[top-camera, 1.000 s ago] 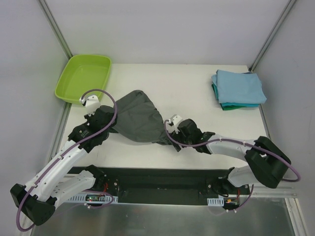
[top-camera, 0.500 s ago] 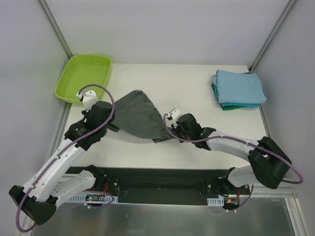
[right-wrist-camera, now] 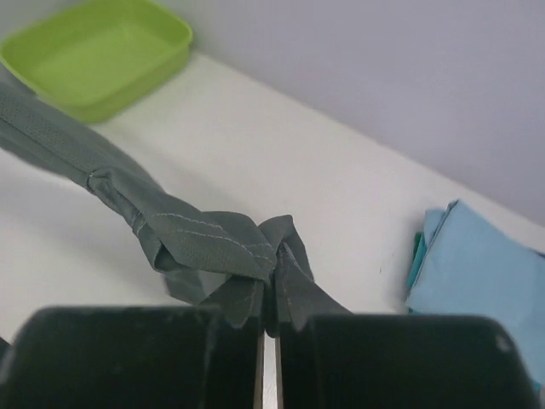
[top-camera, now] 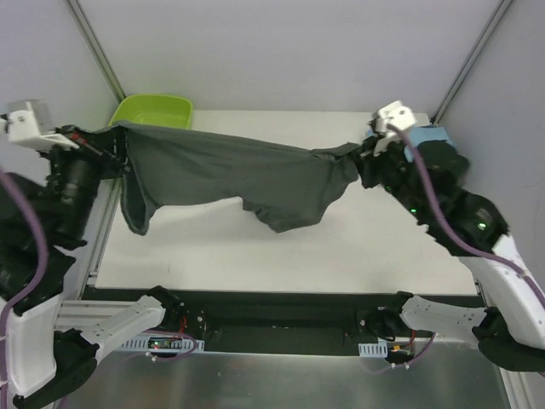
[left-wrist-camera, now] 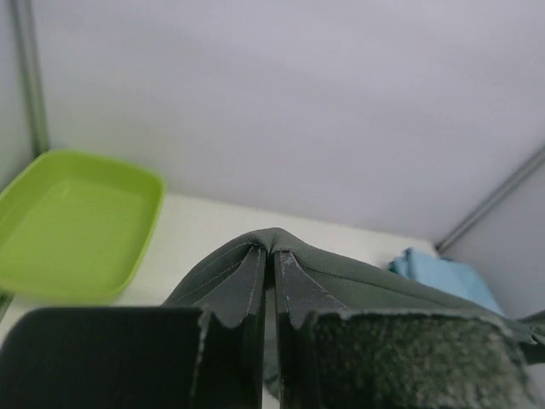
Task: Fold and stack the t-shirts
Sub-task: Flatten out the tshirt
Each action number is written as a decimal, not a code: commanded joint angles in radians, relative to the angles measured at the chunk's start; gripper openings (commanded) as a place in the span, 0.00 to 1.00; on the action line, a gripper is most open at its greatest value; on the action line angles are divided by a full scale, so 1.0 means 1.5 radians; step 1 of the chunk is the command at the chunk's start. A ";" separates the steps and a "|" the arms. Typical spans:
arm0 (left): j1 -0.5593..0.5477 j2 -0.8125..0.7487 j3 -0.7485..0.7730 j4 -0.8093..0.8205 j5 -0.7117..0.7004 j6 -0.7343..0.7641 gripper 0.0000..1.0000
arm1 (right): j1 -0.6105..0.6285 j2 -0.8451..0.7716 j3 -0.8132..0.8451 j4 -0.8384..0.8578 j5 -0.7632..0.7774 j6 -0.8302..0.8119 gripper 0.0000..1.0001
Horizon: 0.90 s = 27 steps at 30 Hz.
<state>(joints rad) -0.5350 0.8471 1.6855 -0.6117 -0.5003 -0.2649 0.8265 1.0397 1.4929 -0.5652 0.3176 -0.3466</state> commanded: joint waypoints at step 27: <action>0.187 0.604 0.542 0.101 0.223 0.183 0.00 | -0.266 0.373 0.553 -0.005 0.085 -0.196 0.01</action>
<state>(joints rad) -0.3042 1.7344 2.2726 -0.5232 -0.2832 -0.0063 0.4423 1.5528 2.0750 -0.7185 0.4503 -0.5755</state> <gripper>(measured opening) 0.010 0.023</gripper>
